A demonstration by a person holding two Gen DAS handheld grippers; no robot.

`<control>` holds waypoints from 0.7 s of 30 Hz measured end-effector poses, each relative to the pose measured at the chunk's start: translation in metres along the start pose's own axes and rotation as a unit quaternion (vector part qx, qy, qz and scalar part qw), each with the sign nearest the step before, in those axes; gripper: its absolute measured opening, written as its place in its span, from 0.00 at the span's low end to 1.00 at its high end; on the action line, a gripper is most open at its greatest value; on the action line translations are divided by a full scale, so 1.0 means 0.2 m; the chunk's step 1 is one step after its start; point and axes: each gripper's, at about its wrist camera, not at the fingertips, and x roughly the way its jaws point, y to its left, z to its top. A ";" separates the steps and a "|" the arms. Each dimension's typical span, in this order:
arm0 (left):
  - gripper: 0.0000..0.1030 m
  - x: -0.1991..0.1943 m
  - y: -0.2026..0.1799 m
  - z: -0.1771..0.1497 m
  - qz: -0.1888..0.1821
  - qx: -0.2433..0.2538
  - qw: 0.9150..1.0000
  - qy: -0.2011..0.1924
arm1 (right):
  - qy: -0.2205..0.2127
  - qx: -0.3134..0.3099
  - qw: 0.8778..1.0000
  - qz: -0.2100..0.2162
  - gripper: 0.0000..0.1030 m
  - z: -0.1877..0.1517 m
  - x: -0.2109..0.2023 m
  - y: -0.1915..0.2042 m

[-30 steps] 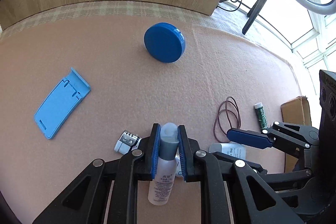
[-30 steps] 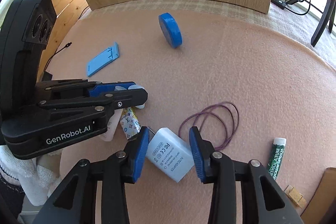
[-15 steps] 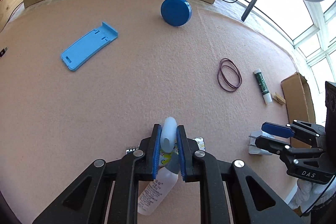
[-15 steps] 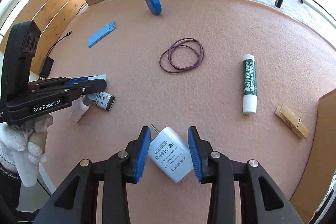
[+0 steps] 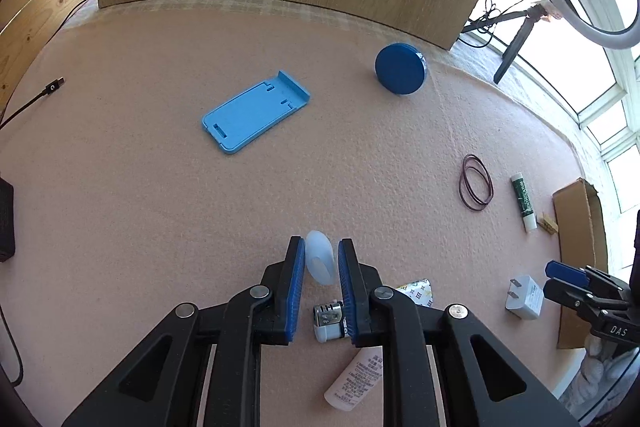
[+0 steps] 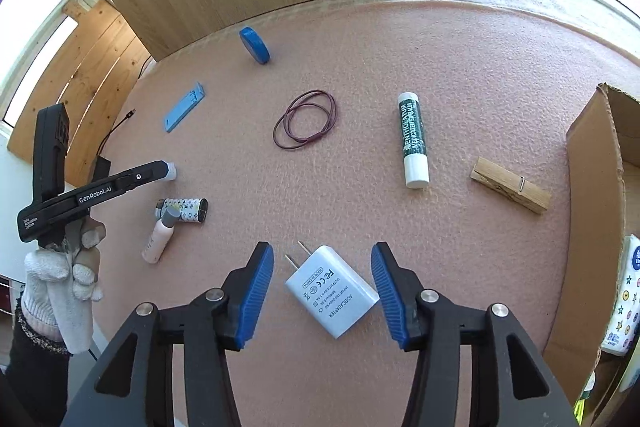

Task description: Organize objects

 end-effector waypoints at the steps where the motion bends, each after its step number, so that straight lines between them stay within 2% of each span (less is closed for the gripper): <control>1: 0.18 -0.02 0.00 -0.01 -0.001 0.005 1.000 0.000 | 0.000 0.000 1.000 0.001 0.46 0.00 -0.01 0.00; 6: 0.18 -0.13 -0.04 -0.14 -0.023 0.022 0.999 0.001 | -0.005 0.002 1.000 0.003 0.46 0.00 -0.04 0.00; 9: 0.18 -0.14 -0.05 -0.23 -0.049 0.014 0.999 0.017 | -0.007 0.006 1.000 0.004 0.46 0.00 -0.04 0.00; 12: 0.18 -0.12 -0.07 -0.29 -0.050 0.018 0.998 0.026 | -0.008 0.009 1.000 0.006 0.46 -0.01 -0.04 0.01; 21: 0.19 -0.05 -0.14 -0.35 -0.086 0.014 0.995 0.048 | -0.016 -0.004 1.000 0.009 0.46 0.00 -0.06 0.07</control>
